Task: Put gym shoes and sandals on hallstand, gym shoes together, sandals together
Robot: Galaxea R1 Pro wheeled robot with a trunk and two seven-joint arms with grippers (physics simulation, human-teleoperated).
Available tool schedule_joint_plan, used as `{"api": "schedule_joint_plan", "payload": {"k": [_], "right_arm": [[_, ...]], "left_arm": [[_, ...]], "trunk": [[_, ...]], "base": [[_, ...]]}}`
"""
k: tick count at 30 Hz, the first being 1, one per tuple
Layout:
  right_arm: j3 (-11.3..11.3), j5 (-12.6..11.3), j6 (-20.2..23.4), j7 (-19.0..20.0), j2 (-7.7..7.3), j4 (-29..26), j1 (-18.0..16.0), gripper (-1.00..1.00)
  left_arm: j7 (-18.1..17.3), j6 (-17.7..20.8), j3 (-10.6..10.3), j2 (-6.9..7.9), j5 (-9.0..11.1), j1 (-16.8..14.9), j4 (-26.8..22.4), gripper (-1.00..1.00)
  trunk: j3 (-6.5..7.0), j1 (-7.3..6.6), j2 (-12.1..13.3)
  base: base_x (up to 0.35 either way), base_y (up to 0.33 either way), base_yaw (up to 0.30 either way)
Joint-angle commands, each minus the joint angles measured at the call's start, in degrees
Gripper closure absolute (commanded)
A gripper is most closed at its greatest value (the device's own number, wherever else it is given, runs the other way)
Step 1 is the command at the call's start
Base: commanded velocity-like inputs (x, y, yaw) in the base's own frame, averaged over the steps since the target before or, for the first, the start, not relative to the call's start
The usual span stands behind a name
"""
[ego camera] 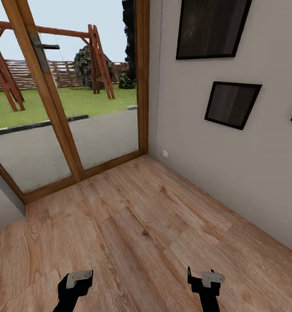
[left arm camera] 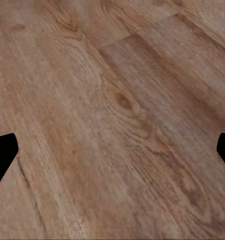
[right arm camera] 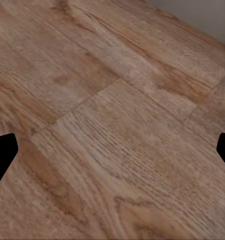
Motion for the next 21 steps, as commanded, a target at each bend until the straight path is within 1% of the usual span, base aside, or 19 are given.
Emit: {"api": "schedule_joint_plan", "payload": {"k": [1, 11, 15, 21], "right_arm": [[-0.33, 0.61, -0.13, -0.29, 0.04, 0.06, -0.05, -1.0], [-0.33, 0.61, -0.13, -0.29, 0.04, 0.06, -0.05, -1.0], [-0.33, 0.57, -0.13, -0.29, -0.02, 0.06, -0.05, -1.0], [-0.36, 0.54, -0.13, -0.29, -0.04, 0.06, -0.05, -1.0]], "left_arm": [[-0.03, -0.22, 0.29, -0.06, -0.6, -0.03, 0.02, -1.0], [-0.03, -0.12, 0.27, -0.06, -0.6, -0.03, 0.02, -1.0], [-0.03, -0.17, 0.23, -0.06, -0.6, -0.03, 0.02, -1.0], [-0.03, -0.21, 0.22, -0.02, -0.6, -0.03, 0.02, -1.0]], "trunk": [[-0.04, 0.01, -0.02], [-0.03, 0.01, -0.02], [-0.03, 0.01, -0.02], [-0.03, 0.01, -0.02]], "base": [[0.223, 0.212, -0.279], [0.236, 0.221, -0.279], [0.114, 0.089, -0.28], [0.032, 0.025, -0.28]]}}
